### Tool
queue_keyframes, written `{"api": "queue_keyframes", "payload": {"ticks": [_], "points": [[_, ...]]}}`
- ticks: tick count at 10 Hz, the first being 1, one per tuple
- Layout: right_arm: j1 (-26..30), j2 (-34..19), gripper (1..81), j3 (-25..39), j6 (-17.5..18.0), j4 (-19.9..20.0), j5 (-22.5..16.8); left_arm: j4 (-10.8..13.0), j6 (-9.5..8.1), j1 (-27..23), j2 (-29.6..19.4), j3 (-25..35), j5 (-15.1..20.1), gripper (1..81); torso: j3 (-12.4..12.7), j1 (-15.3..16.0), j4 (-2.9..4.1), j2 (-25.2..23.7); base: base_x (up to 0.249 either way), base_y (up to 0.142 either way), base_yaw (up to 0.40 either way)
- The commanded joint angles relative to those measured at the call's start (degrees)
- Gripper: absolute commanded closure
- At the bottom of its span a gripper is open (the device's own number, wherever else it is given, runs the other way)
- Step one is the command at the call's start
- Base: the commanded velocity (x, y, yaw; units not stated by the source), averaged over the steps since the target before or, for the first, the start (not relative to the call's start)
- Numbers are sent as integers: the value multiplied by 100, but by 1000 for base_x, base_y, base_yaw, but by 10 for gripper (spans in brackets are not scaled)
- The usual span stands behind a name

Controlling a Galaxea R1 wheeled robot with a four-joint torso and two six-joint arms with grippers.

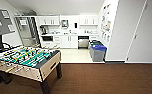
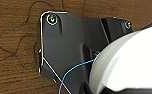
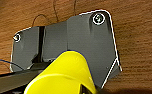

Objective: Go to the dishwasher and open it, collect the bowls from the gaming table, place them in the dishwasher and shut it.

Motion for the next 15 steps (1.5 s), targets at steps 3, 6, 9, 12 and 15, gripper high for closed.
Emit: {"api": "queue_keyframes", "payload": {"ticks": [3,6,9,12,15], "points": [[261,-74,811,26,-11,-70,-250,60,-20,-199,-129,-12,123,811,-2,5,0,4,159,-70,0],[270,-74,811,26,-11,-70,-250,51,-20,-199,-138,-12,123,811,-2,0,0,4,159,0,0],[279,-74,811,26,-11,-70,-250,51,-29,-199,-138,-12,114,811,-2,0,0,4,171,0,0],[278,-74,811,8,-20,-70,-250,33,-20,-199,-120,-12,114,811,-2,2,0,6,185,0,0],[279,-74,811,8,-11,-70,-250,-2,-37,-199,-94,-12,123,811,-2,-4,0,4,189,0,0]]}}
